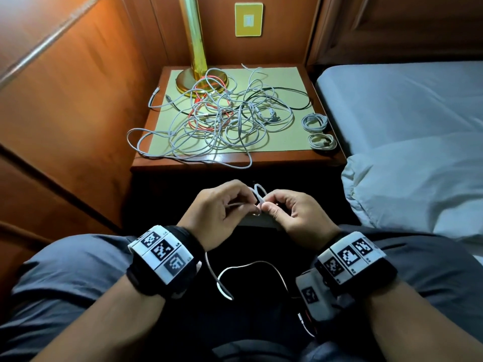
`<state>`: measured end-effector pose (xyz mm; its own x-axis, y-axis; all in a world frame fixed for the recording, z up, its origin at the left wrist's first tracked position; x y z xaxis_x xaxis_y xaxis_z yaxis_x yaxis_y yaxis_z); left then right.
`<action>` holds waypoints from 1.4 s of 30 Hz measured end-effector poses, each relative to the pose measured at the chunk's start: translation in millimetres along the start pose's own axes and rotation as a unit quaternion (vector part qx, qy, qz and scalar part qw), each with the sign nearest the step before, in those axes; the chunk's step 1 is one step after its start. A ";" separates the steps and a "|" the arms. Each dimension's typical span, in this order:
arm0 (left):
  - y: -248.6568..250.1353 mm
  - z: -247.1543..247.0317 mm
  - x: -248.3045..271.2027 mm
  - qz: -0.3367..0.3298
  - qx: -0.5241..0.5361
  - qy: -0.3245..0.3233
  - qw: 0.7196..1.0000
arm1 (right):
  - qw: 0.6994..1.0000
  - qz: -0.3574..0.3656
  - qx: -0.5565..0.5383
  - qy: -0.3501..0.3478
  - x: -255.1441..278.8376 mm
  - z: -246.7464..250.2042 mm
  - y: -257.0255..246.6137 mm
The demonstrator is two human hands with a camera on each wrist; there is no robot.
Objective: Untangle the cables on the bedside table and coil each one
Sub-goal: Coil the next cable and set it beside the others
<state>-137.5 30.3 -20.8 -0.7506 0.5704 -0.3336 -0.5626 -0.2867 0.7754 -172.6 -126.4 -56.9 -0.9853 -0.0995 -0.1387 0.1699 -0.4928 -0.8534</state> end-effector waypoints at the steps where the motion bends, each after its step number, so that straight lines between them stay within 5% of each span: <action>1: -1.5 3.9 -0.4 0.014 0.010 0.019 1.000 | 0.998 -0.027 -0.051 -0.019 0.5 -5.1 0.0; 15: -9.5 12.8 -0.3 0.049 -0.006 0.069 0.996 | 0.957 -0.079 -0.276 -0.031 -1.4 -14.7 -0.6; 21: -30.2 36.5 -5.8 0.170 0.113 0.068 0.977 | 0.927 -0.119 -0.349 0.063 -3.3 16.2 5.2; 26: -47.6 89.3 -6.0 0.153 -0.002 0.198 0.968 | 0.942 -0.118 -0.304 -0.077 4.2 10.1 2.2; 28: -43.8 89.2 -5.2 0.124 -0.058 0.206 0.969 | 0.927 -0.122 -0.349 -0.064 3.2 6.9 -0.2; 33: -38.9 68.9 -6.5 0.048 -0.169 0.152 0.973 | 0.856 -0.163 -0.488 0.045 -0.2 29.1 8.7; 38: -54.5 57.6 -3.8 0.125 -0.125 0.133 0.975 | 0.851 -0.162 -0.499 0.016 4.0 21.1 7.2; 42: -52.6 24.7 2.1 0.150 -0.129 0.035 0.980 | 0.859 -0.153 -0.486 0.039 2.4 23.3 7.8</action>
<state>-101.0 65.5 -49.0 -0.9124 0.3794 -0.1534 -0.3746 -0.6233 0.6864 -173.3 -150.6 -52.2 -0.9859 -0.0161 0.1665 -0.1541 0.4743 -0.8668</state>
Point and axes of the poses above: each hand's wrist, its own x-axis away from the middle knuckle, its own z-axis out of the back of the hand, y = z × x, the point moved 7 cm from there along -x, towards the middle knuckle, and after that the axes turned 5 degrees about z, right-handed, at the moved point
